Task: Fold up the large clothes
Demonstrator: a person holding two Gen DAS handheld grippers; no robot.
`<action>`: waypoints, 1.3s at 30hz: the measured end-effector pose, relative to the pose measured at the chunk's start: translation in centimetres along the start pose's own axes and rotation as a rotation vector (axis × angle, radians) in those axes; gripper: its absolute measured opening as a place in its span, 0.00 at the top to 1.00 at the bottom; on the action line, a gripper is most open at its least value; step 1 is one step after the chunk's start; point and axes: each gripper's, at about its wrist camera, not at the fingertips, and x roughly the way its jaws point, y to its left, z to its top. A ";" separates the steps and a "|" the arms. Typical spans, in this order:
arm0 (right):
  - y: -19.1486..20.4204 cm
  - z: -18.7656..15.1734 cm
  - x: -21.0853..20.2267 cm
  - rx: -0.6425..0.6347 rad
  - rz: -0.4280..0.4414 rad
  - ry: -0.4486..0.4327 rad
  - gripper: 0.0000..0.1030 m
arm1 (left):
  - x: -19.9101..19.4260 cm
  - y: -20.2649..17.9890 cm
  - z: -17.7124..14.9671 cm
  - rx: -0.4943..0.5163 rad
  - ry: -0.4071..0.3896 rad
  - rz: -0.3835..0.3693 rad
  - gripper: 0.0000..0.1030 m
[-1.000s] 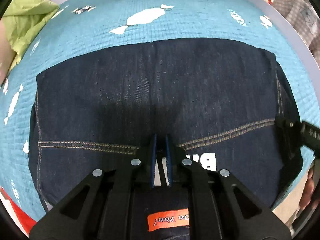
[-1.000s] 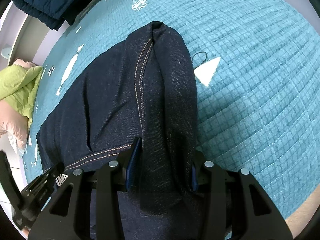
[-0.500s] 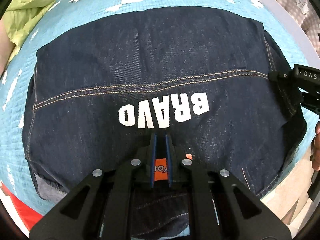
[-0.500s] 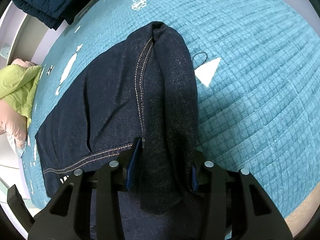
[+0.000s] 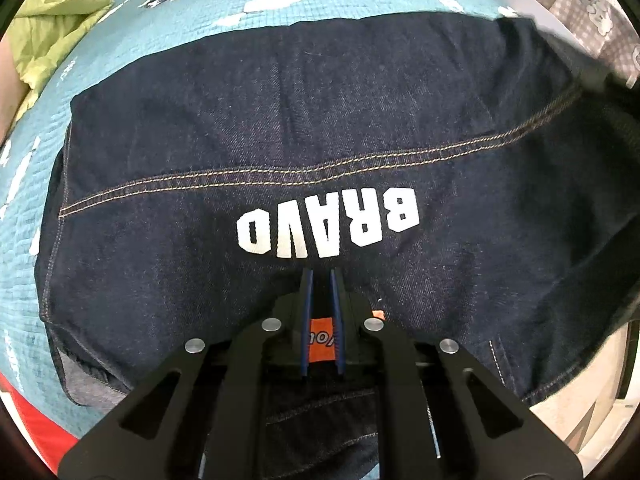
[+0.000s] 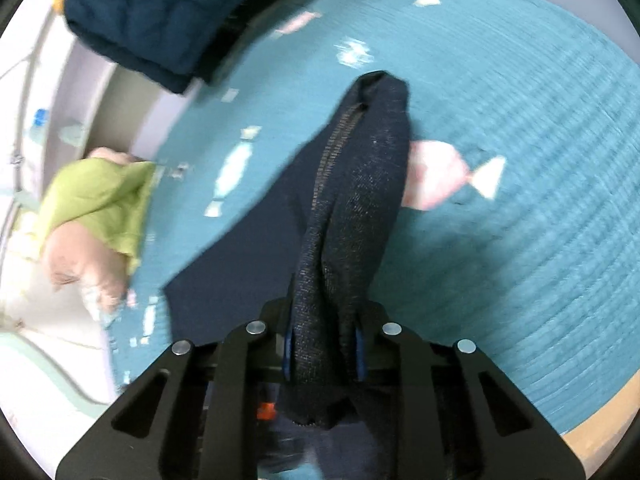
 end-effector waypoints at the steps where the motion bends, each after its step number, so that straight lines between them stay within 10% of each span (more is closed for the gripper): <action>1: 1.4 -0.1 -0.4 -0.024 0.020 -0.002 0.81 | 0.1 0.3 0.2 0.003 -0.002 -0.002 0.91; 13: 12.8 -0.4 -0.6 -0.172 0.171 0.054 0.82 | -2.1 3.5 -1.7 -0.009 -0.088 -0.067 0.91; 19: 17.1 -1.4 2.3 -0.249 0.115 0.090 0.85 | -6.8 7.4 -2.4 -0.024 -0.227 -0.048 0.93; 39: 26.8 -6.3 8.2 -0.365 0.121 0.171 0.87 | -11.9 24.5 -2.3 -0.335 -0.257 0.030 0.93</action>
